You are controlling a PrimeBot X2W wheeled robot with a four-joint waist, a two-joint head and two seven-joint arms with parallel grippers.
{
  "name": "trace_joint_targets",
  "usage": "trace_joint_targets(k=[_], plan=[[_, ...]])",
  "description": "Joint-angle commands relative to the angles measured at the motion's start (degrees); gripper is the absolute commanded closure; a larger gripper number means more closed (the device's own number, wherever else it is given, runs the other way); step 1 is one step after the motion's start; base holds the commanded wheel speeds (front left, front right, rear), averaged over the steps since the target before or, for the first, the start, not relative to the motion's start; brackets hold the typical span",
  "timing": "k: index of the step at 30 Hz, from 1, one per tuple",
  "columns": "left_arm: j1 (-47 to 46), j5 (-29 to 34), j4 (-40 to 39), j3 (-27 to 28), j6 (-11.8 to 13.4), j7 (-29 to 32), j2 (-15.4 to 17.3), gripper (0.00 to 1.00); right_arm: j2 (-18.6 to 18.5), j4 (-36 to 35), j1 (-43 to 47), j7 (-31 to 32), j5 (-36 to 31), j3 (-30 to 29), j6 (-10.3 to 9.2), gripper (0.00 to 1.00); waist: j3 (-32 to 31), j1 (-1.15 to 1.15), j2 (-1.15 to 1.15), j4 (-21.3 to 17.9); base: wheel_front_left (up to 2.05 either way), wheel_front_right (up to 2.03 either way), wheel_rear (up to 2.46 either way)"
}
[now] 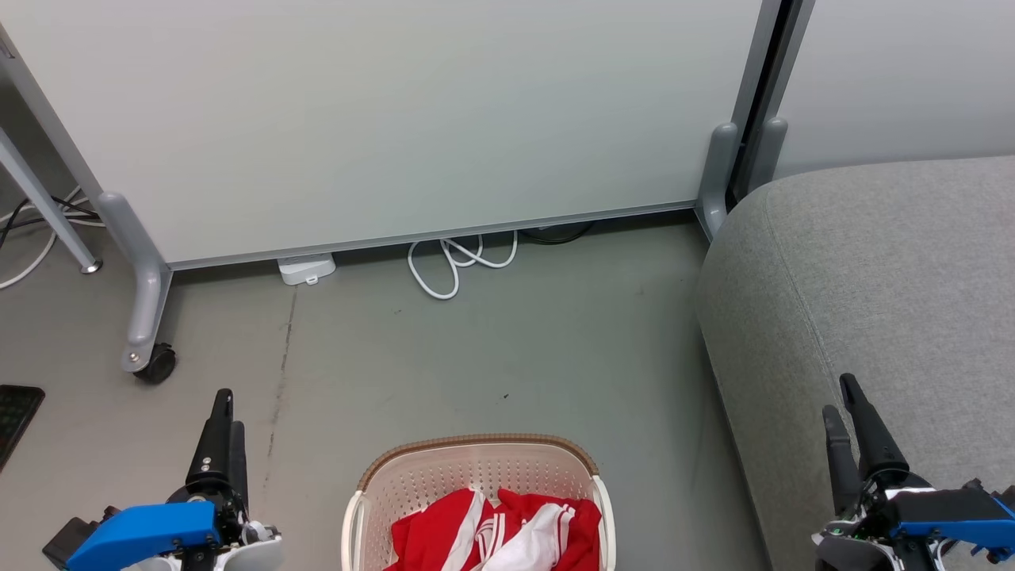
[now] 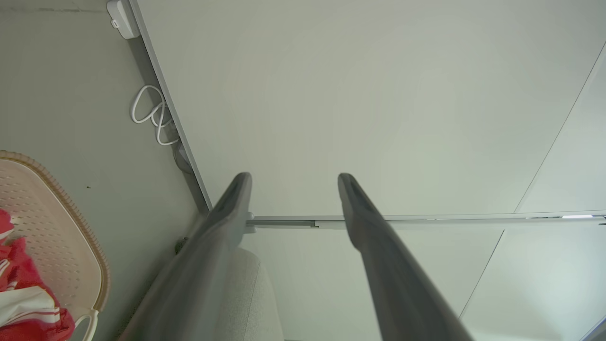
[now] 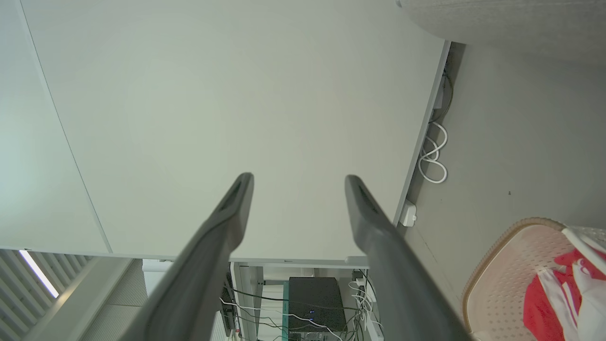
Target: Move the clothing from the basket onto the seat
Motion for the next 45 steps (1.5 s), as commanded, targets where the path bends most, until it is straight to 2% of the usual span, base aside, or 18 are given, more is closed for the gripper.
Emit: trace_joint_targets(k=[1, 9, 26, 45], plan=[[-1.4, 1.09, -1.34, -0.16, -0.02, -0.54, 0.39, 0.0, -0.23, -1.34, -0.78, -0.54, -1.17, 0.17, 0.08, 0.0, 0.02, -0.01, 0.0, 0.02, 0.0, 0.0, 0.0], [-1.82, 9.35, -3.18, -1.27, 0.34, -2.65, 0.44, 0.0, -0.27, -3.25, -0.86, -2.65, -9.09, 0.86, 0.09, 0.0, 0.27, -0.01, 0.0, 0.2, 0.0, 0.0, 0.0], [-2.4, 31.22, -6.61, -6.39, 4.75, -6.56, 0.54, 0.0, -0.36, -6.66, -0.87, -6.58, -28.93, 3.75, 0.13, 0.0, 0.69, -0.01, 0.0, 0.47, 0.0, 0.0, 0.0], [-2.72, 49.38, -5.64, -10.89, 7.54, -10.18, 0.63, 0.0, -0.45, -6.44, -0.24, -10.24, -47.09, 5.8, 0.17, 0.0, 0.89, -0.01, 0.0, 1.01, 0.0, 0.0, 0.0]])
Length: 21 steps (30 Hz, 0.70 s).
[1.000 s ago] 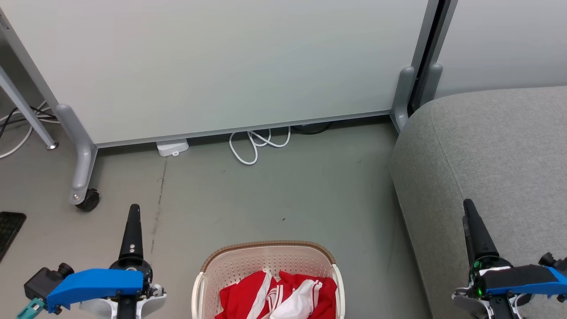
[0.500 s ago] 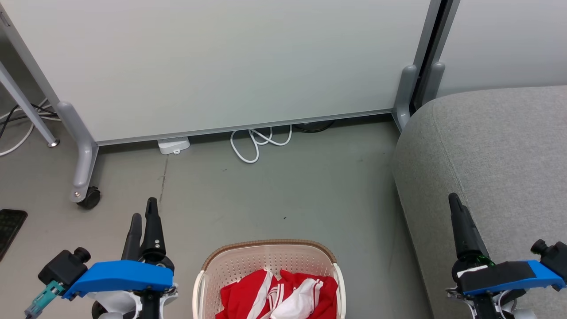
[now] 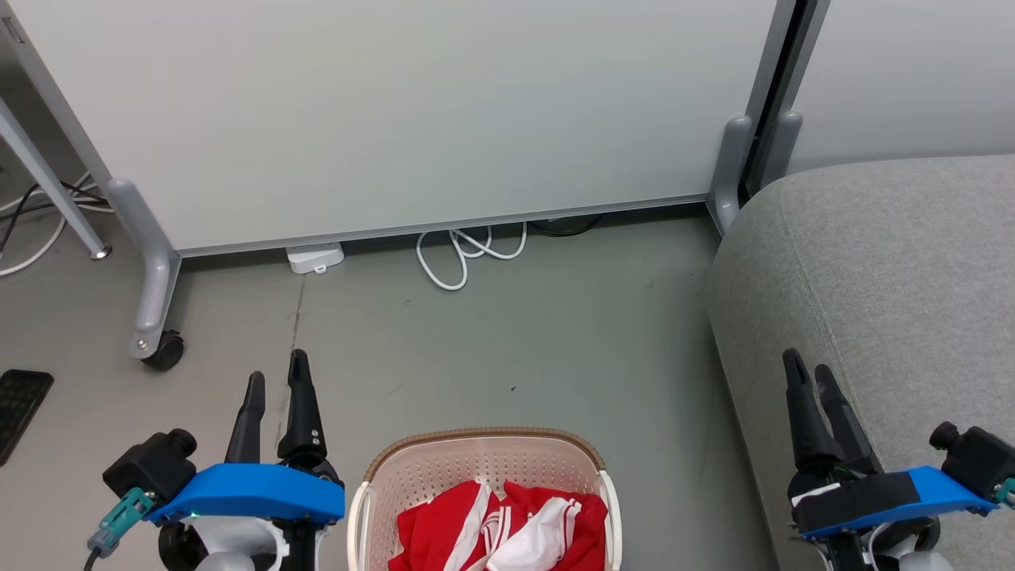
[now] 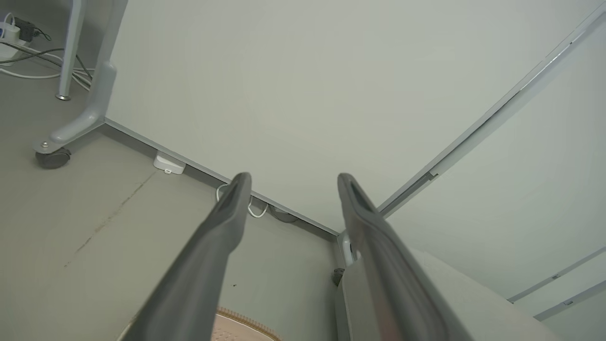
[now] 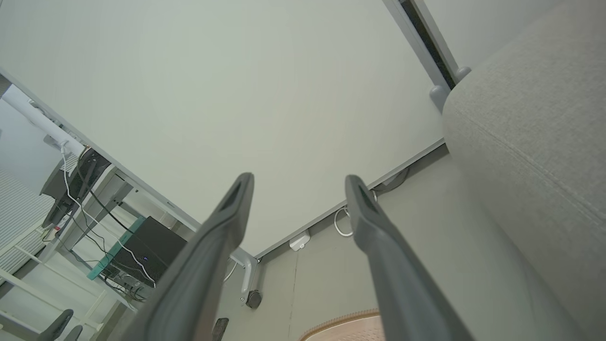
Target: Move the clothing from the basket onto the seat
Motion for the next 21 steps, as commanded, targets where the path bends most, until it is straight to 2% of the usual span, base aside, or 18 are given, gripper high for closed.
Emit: trace_joint_targets(k=[1, 21], plan=[[-1.54, 1.85, -0.5, -0.55, 0.35, -0.61, 0.42, 0.0, -0.4, -0.51, -0.26, -0.58, -1.92, 0.21, 0.16, 0.0, 0.03, -0.01, 0.0, 0.04, 0.0, 0.0, 0.0], [-1.85, 15.19, -0.41, -4.05, 1.78, -3.72, 0.48, 0.0, -0.48, -0.59, -0.25, -3.73, -15.15, 1.92, 0.17, 0.0, 0.34, -0.01, 0.0, 0.5, 0.0, 0.0, 0.0]])
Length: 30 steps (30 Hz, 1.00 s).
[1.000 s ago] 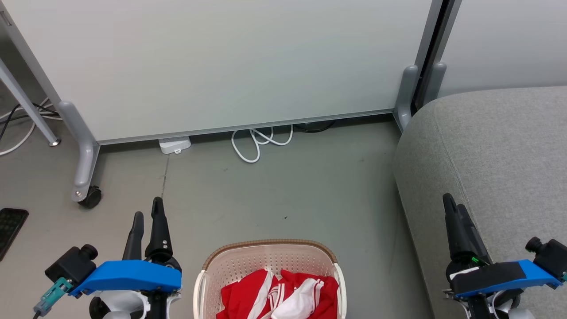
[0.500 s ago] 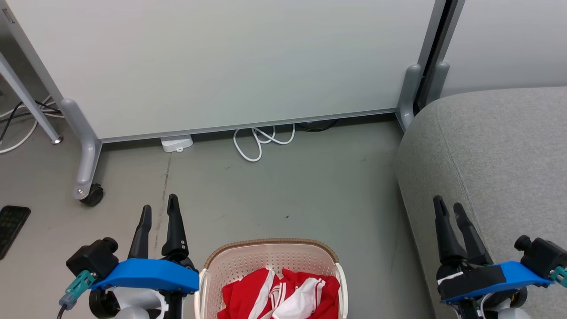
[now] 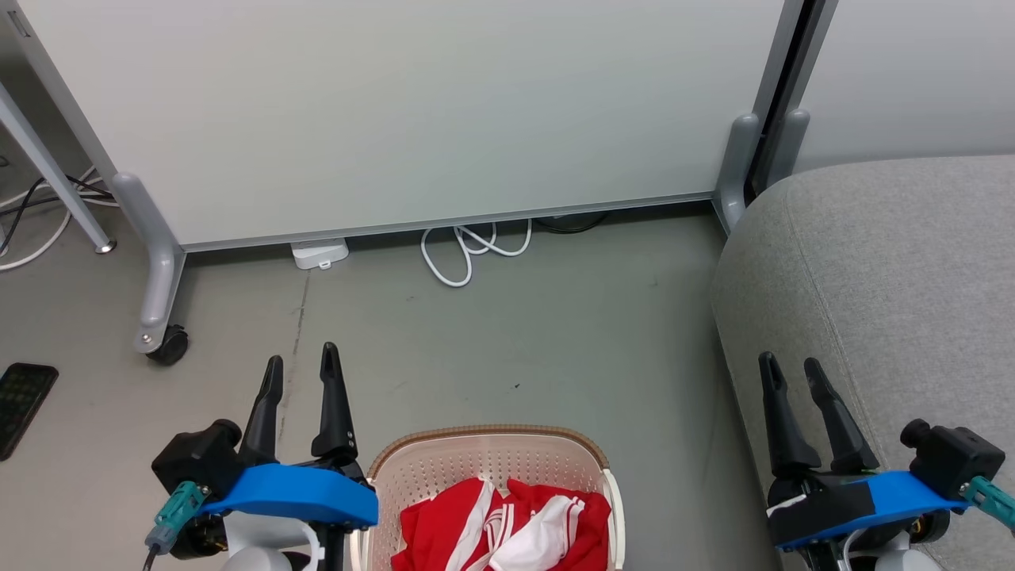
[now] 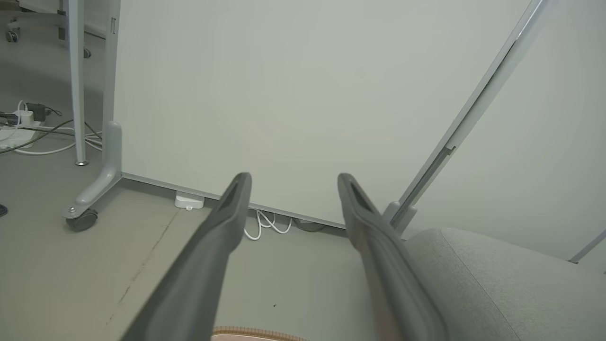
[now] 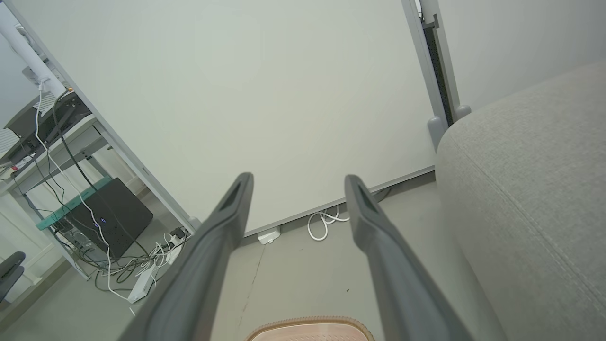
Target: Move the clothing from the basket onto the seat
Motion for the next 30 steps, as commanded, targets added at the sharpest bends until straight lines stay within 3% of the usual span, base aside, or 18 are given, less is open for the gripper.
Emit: trace_joint_targets(k=[1, 30], plan=[[-1.33, 1.58, -0.55, -0.51, 0.28, -0.52, 0.34, 0.0, -0.43, -0.62, -0.25, -0.6, -1.77, 0.23, 0.1, 0.0, 0.05, 0.0, 0.0, 0.05, 0.0, 0.0, 0.0], [-1.71, 14.51, -0.04, -4.28, 0.86, -4.08, 0.38, 0.0, -0.49, -0.59, -0.29, -4.11, -15.81, 2.33, 0.14, 0.0, 0.63, 0.0, 0.0, 0.79, 0.0, 0.0, 0.0]])
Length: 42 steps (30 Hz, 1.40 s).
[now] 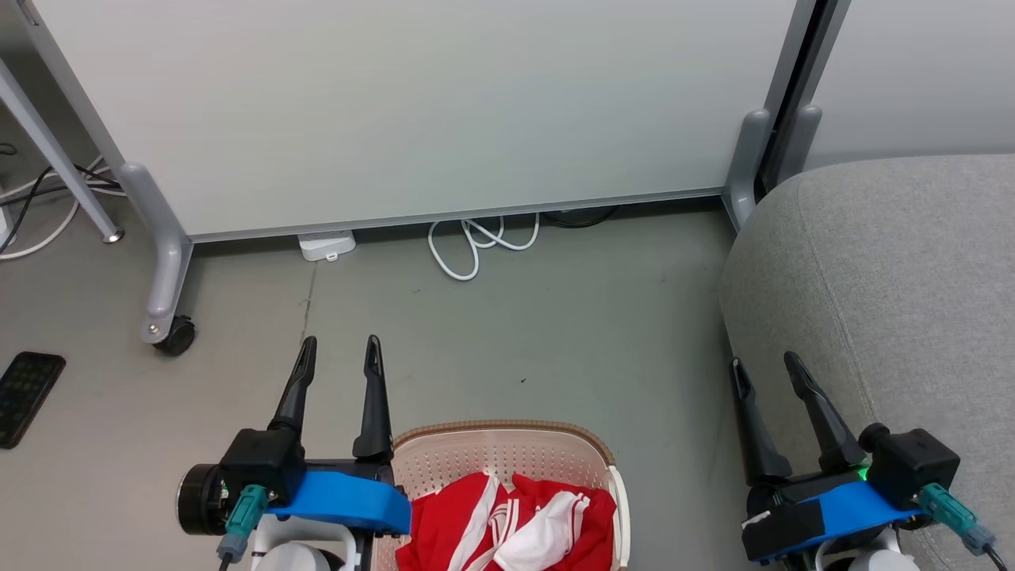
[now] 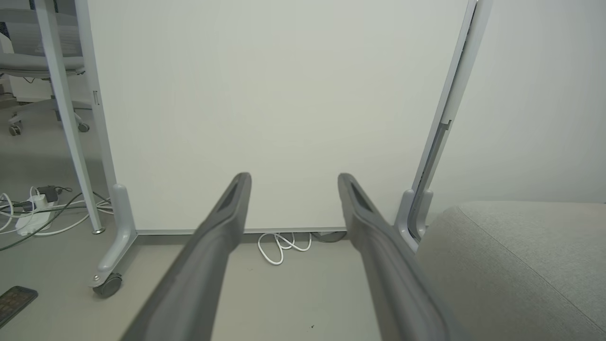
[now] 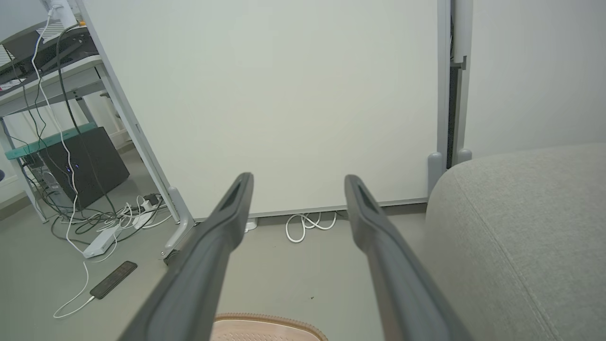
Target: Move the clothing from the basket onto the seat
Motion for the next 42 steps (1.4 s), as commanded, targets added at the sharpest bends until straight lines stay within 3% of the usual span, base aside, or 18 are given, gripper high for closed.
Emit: trace_joint_targets(k=[1, 25, 42], plan=[[-0.86, 0.95, -0.02, -0.26, 0.17, -0.49, 0.24, 0.0, -0.35, -0.47, -0.24, -0.47, -1.14, 0.16, 0.13, 0.0, 0.0, 0.0, 0.0, 0.03, 0.0, 0.0, 0.0], [-1.56, 4.97, 3.95, -3.26, -4.11, -2.5, 0.26, 0.0, -0.38, -0.05, -0.05, -2.54, -8.5, 1.49, 0.15, 0.0, 0.05, 0.0, 0.0, 0.89, 0.0, 0.0, 0.0], [-1.28, 4.55, 4.37, -3.29, -4.14, -2.48, 0.25, 0.0, -0.38, 0.33, 0.22, -2.53, -8.09, 1.64, 0.15, 0.0, -0.2, 0.0, 0.0, 0.99, 0.0, 0.0, 0.0]])
